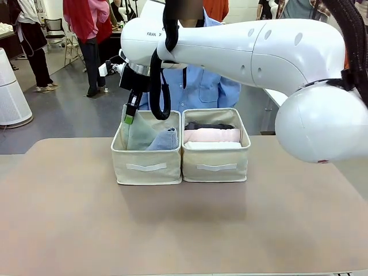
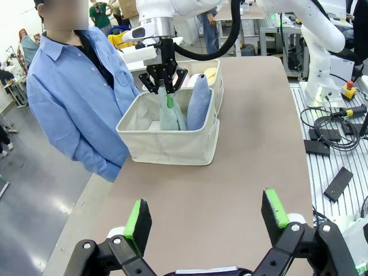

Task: Sort the towels based on their folding style.
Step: Pick up another triangle-folded towel from the table and place it in the left Fabric basket.

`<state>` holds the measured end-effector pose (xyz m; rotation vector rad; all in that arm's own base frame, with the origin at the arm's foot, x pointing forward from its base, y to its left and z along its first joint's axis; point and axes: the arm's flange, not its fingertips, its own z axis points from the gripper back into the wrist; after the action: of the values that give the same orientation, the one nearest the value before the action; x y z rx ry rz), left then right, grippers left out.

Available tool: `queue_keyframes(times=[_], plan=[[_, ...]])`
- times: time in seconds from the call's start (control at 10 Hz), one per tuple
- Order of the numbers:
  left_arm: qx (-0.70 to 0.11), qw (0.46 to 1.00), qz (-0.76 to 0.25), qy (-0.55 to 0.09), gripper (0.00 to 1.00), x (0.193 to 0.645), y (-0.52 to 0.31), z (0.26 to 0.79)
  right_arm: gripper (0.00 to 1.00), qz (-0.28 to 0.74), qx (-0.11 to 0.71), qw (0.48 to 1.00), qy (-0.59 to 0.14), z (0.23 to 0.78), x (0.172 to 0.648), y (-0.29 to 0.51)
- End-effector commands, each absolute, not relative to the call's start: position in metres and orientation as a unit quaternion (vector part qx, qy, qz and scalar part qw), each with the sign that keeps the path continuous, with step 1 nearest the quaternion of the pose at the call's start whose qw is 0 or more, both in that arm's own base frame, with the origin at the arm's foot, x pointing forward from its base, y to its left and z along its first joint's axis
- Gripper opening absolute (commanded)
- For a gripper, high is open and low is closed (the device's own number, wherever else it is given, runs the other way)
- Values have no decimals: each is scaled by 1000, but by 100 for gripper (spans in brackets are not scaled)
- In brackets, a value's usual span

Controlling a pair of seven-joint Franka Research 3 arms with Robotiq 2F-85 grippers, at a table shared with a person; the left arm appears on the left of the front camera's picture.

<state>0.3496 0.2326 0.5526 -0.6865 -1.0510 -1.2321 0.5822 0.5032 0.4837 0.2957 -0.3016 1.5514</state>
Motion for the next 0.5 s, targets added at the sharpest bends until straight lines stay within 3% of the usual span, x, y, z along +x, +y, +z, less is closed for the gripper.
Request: queue_keyframes(times=[0.0,0.4], plan=[[-299,629,-540,-473,100,347,231,552,17,690,122,703,-117,485,592,518],[-299,629,-540,-473,100,347,231,552,17,696,127,700,-102,475,590,520]])
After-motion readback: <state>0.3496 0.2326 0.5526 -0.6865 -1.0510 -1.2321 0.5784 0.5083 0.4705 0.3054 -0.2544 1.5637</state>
